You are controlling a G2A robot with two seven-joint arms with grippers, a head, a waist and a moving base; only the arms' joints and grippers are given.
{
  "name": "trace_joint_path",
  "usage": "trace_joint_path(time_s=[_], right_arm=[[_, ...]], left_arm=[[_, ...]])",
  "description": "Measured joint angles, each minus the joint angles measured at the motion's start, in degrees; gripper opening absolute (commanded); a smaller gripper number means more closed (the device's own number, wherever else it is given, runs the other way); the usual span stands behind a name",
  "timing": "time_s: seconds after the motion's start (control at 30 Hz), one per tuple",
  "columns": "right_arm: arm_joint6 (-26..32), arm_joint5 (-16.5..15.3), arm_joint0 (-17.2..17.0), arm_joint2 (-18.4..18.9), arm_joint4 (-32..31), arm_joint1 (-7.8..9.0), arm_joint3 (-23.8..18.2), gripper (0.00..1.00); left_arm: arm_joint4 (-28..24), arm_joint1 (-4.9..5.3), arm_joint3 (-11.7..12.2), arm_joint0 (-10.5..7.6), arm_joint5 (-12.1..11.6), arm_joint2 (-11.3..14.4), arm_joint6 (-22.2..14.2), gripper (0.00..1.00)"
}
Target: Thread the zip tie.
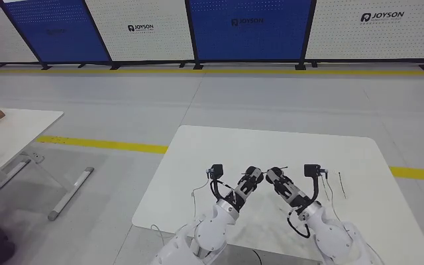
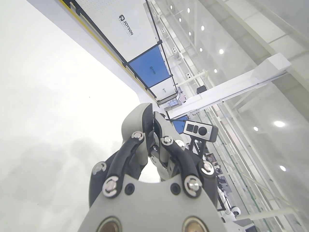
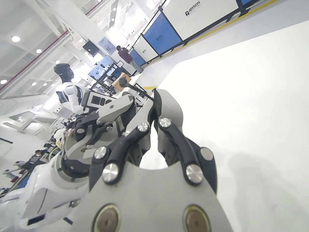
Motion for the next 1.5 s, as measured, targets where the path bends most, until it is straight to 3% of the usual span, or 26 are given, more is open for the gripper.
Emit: trace_joint_path(time_s=[0.53,0.7,0.77,0.9,1.07,1.37,1.47,1.5], right_arm=[[-2.8,0.3,-0.5,0.1,-5.1,0.08,-0.8,0.0],[-3.2,0.4,-0.6,0.1,-5.9,0.08,-0.9,0.0],[-3.4,0.5,-0.7,0.1,-6.2,0.08,-1.0,0.0],[-3.8,0.5,-0.8,0.0,-6.6,0.06,-0.9,0.0],[-4.4,0.5,-0.9,-0.1,-7.4,0.03,-1.0,0.0],[-4.9,0.1,-1.0,-0.3,-8.8,0.01,-1.2,0.0],[-4.9,0.0,-1.0,-0.3,-8.9,0.0,-1.2,0.0],[-5.0,-0.1,-1.0,-0.3,-9.0,0.0,-1.3,0.0]], left_arm=[[1.1,-0.27,0.4,-0.3,3.7,0.2,-0.6,0.0],[1.3,-0.38,0.5,-0.36,4.3,0.2,-0.5,0.18],[1.5,-0.4,0.6,-0.37,4.6,0.3,-0.6,0.2],[2.7,-0.43,0.7,-0.4,5.0,0.5,-0.7,0.18],[3.6,-0.46,0.6,-0.34,5.4,0.7,-0.9,0.07],[3.7,-0.6,0.5,-0.38,5.6,0.6,-1.1,0.16],[3.6,-0.64,0.5,-0.44,5.7,0.6,-1.3,0.01],[3.6,-0.66,0.5,-0.47,5.8,0.6,-1.4,0.0]])
